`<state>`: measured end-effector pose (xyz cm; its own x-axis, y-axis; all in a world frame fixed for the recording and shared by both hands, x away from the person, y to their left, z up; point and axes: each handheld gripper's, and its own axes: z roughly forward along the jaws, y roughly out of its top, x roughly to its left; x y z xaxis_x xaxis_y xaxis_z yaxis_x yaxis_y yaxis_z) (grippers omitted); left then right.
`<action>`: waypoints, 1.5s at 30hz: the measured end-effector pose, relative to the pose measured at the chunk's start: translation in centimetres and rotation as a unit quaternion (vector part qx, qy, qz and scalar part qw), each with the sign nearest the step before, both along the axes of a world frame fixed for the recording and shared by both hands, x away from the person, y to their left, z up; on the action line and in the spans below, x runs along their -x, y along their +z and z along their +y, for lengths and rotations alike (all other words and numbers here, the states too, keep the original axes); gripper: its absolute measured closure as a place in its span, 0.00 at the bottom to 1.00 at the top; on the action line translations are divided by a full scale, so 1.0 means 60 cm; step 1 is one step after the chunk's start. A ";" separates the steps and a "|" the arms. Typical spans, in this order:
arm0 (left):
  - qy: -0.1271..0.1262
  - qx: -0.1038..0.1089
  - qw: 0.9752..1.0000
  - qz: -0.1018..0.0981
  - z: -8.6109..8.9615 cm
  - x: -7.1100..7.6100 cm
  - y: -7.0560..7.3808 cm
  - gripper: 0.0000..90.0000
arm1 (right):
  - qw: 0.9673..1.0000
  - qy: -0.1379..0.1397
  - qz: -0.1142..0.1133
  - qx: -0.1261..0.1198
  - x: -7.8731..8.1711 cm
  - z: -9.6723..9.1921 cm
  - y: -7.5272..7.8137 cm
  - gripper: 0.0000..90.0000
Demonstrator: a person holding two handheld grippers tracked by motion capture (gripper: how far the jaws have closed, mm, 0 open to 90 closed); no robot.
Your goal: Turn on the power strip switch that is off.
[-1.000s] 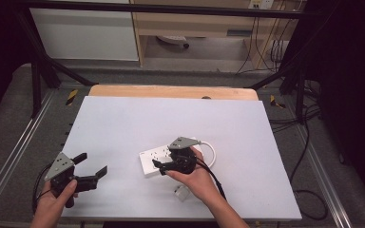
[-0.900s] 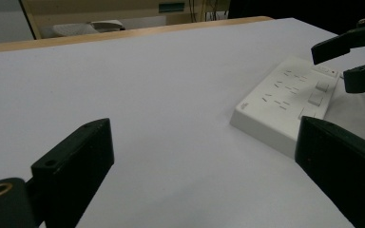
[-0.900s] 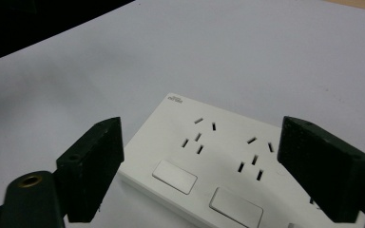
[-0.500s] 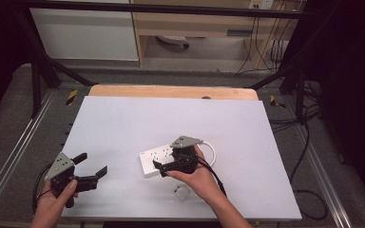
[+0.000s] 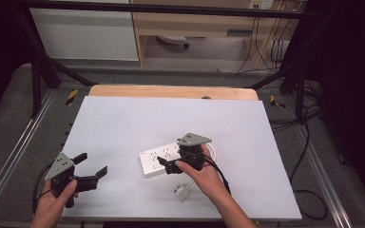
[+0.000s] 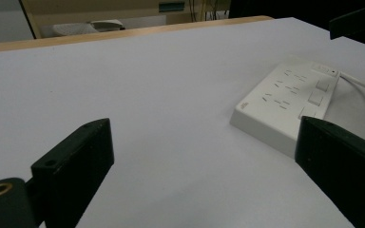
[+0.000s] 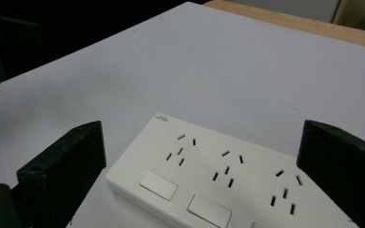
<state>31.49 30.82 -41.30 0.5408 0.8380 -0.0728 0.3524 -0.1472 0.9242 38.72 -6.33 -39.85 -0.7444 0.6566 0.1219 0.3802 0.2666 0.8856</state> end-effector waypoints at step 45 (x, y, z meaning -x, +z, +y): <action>0.001 -0.002 1.000 0.002 -0.001 0.000 -0.001 0.06 | 0.997 -0.065 -0.025 -0.025 0.021 -0.167 0.025 0.03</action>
